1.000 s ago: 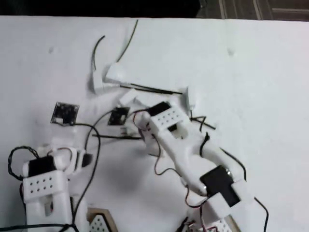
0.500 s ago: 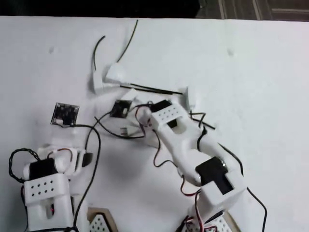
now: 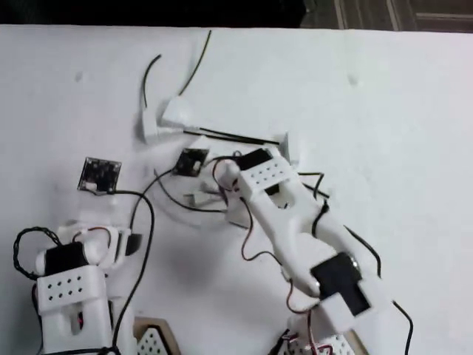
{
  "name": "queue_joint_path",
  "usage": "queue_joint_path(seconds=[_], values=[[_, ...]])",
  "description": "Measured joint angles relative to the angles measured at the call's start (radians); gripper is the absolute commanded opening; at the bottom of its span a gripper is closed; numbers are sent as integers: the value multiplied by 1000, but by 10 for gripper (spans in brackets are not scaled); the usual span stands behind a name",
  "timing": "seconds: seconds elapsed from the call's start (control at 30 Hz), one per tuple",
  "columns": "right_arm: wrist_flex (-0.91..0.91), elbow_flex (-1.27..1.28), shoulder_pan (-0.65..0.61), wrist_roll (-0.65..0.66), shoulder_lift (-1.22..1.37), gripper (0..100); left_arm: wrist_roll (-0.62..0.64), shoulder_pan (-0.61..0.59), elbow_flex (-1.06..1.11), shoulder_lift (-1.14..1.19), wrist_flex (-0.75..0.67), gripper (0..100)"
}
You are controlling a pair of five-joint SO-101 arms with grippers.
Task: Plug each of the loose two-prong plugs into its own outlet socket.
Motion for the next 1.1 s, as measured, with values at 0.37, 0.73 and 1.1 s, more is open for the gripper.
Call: queue_joint_path(seconds=[0.37,0.73,1.1], values=[[158,0,0,-307,-362,18,25,0,-5,0,0,301],[206,2,0,-592,-760,18,135,0,-150,-2,54,301],[206,25,-75,-651,-927,18,287,81,-350,-3,132,301]])
